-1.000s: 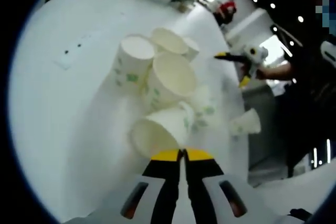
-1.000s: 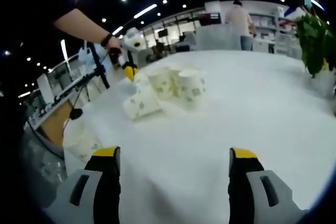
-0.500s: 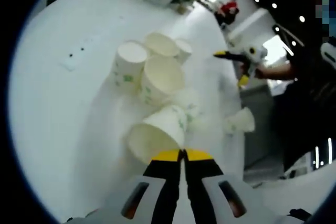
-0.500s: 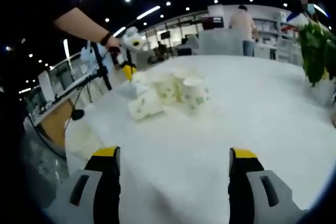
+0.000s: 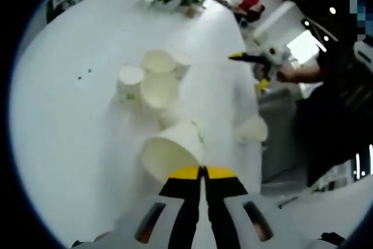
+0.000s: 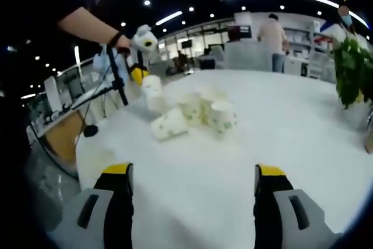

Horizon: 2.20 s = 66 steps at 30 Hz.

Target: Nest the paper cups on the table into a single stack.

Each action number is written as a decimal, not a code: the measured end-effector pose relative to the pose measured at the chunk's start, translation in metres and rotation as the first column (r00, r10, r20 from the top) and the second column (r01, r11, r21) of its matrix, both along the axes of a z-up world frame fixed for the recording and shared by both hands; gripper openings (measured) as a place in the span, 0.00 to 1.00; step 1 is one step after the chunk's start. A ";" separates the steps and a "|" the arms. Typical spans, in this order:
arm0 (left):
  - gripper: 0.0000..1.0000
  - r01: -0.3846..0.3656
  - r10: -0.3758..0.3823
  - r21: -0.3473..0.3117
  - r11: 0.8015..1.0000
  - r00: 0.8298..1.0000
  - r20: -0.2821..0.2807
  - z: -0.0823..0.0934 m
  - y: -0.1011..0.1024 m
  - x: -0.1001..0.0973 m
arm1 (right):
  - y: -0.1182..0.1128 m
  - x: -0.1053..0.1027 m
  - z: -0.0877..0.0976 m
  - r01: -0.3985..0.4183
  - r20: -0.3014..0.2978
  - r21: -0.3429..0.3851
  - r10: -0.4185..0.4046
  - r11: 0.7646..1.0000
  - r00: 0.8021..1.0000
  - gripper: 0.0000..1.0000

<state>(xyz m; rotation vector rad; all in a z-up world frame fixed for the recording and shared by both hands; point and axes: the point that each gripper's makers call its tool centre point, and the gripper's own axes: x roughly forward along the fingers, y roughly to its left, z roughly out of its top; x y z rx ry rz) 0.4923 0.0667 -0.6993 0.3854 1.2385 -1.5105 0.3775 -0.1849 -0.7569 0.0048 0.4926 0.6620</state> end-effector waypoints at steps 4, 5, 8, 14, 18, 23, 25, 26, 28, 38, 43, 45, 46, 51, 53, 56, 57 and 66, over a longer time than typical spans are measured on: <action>0.00 0.017 -0.018 0.002 1.000 0.999 0.034 0.022 0.001 -0.004 | 0.003 -0.006 0.009 -0.010 0.019 -0.014 0.010 1.000 1.000 0.83; 0.00 0.021 -0.021 0.002 1.000 0.999 0.045 0.027 0.000 -0.006 | 0.004 -0.007 0.011 -0.010 0.023 -0.015 0.010 1.000 1.000 0.83; 0.00 0.062 -0.062 0.006 0.998 0.996 0.068 0.044 -0.002 -0.018 | 0.007 -0.010 0.018 -0.010 0.038 -0.021 0.011 1.000 0.999 0.84; 0.00 0.163 -0.168 0.045 0.986 0.977 0.134 0.082 -0.005 -0.039 | 0.012 -0.021 0.025 -0.008 0.057 -0.042 0.011 0.999 0.998 0.85; 0.00 0.217 -0.224 0.062 0.974 0.963 0.148 0.104 -0.006 -0.053 | 0.012 -0.028 0.030 0.003 0.069 -0.055 0.001 0.998 0.998 0.87; 0.00 0.275 -0.285 0.077 0.958 0.942 0.180 0.128 -0.011 -0.064 | 0.005 -0.032 0.034 0.040 0.076 -0.048 -0.036 0.998 0.996 0.92; 0.00 0.285 -0.296 0.080 0.955 0.936 0.192 0.137 -0.013 -0.067 | 0.003 -0.034 0.037 0.052 0.083 -0.057 -0.047 0.997 0.995 0.93; 0.00 0.292 -0.302 0.076 0.953 0.933 0.197 0.141 -0.016 -0.070 | 0.002 -0.035 0.039 0.054 0.087 -0.058 -0.049 0.997 0.995 0.94; 0.00 0.322 -0.332 0.085 0.943 0.919 0.212 0.146 -0.017 -0.076 | 0.002 -0.037 0.043 0.060 0.102 -0.063 -0.054 0.996 0.993 0.96; 0.00 0.403 -0.423 0.129 0.906 0.870 0.253 0.160 -0.026 -0.090 | -0.001 -0.045 0.057 0.083 0.171 -0.093 -0.066 0.992 0.983 1.00; 0.00 0.465 -0.495 0.171 0.869 0.824 0.275 0.161 -0.032 -0.103 | -0.004 -0.052 0.053 0.091 0.164 -0.094 -0.075 0.991 0.984 1.00; 0.00 0.526 -0.561 0.195 0.828 0.771 0.301 0.161 -0.034 -0.108 | -0.005 -0.054 0.053 0.098 0.164 -0.091 -0.082 0.991 0.983 1.00; 0.00 0.551 -0.587 0.204 0.809 0.744 0.319 0.162 -0.037 -0.110 | -0.006 -0.055 0.053 0.102 0.165 -0.092 -0.086 0.991 0.983 1.00; 0.00 0.635 -0.681 0.261 0.727 0.620 0.388 0.158 -0.043 -0.114 | -0.005 -0.060 0.050 0.106 0.159 -0.087 -0.091 0.991 0.983 1.00; 0.00 0.674 -0.724 0.292 0.679 0.551 0.414 0.155 -0.044 -0.115 | -0.004 -0.062 0.050 0.105 0.157 -0.084 -0.091 0.991 0.983 1.00; 0.00 0.688 -0.765 0.355 0.633 0.483 0.426 0.148 -0.041 -0.113 | -0.004 -0.062 0.048 0.108 0.155 -0.082 -0.094 0.991 0.983 1.00; 0.00 0.696 -0.774 0.365 0.619 0.462 0.433 0.146 -0.042 -0.114 | -0.004 -0.062 0.048 0.108 0.152 -0.080 -0.095 0.991 0.984 1.00; 0.00 0.768 -0.829 0.403 0.498 0.285 0.480 0.135 -0.053 -0.136 | -0.004 -0.065 0.043 0.114 0.142 -0.075 -0.103 0.991 0.985 0.99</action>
